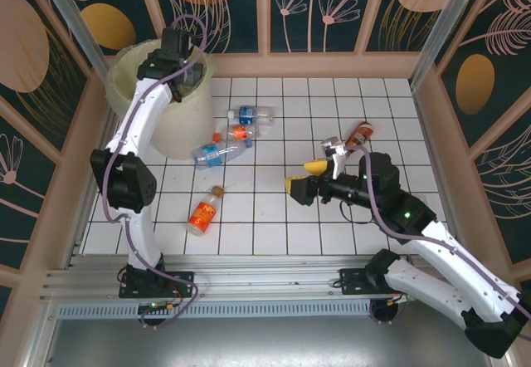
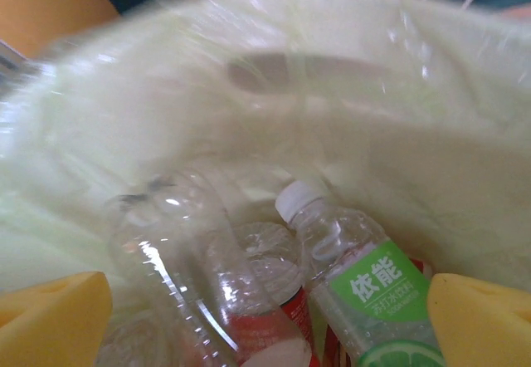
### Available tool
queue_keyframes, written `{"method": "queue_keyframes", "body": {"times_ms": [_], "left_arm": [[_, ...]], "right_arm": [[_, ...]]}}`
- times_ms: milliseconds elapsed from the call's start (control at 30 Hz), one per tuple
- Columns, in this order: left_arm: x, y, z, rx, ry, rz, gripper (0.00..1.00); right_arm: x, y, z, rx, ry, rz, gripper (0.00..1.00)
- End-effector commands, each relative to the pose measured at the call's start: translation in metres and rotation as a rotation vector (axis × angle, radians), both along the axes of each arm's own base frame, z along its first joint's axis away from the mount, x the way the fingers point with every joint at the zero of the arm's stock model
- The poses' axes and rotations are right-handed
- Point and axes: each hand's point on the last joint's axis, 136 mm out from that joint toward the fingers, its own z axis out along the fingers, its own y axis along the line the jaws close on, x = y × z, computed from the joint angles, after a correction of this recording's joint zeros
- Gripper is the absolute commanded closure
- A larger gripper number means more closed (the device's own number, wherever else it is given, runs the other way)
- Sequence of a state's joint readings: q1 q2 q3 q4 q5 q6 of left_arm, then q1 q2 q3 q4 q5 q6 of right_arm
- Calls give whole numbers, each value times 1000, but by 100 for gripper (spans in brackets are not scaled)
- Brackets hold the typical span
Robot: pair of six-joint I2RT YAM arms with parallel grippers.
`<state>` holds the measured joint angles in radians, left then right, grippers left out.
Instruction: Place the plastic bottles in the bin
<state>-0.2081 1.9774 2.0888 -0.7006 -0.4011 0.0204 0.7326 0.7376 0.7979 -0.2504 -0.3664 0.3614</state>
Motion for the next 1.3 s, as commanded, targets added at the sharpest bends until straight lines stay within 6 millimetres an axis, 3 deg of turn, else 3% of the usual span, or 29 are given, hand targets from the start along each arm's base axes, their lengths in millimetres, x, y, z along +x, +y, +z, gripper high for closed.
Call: {"method": "queue_keyframes", "body": {"times_ms": [0, 200, 333, 433, 567, 700, 967, 1267], "left_arm": [[-25, 9, 76, -107, -174, 55, 1], [-68, -14, 108, -311, -248, -60, 1], [-111, -50, 102, -482, -252, -268, 1], [-145, -74, 87, -627, -216, -391, 1], [-182, -85, 47, -746, -112, -418, 1], [-214, -75, -15, -766, 27, -309, 1], [-269, -60, -121, -778, 240, -98, 1], [-306, -70, -198, -686, 450, -12, 1]], "right_arm": [[5, 5, 2, 35, 0, -10, 2], [18, 12, -10, 68, 60, -98, 1], [27, 21, -29, 80, 129, -184, 1], [32, 32, -51, 65, 195, -235, 1], [30, 54, -72, 22, 229, -220, 1], [27, 67, -77, -5, 214, -175, 1], [11, 78, -70, -53, 142, -32, 1], [-27, 70, -46, -103, -14, 188, 1]]}}
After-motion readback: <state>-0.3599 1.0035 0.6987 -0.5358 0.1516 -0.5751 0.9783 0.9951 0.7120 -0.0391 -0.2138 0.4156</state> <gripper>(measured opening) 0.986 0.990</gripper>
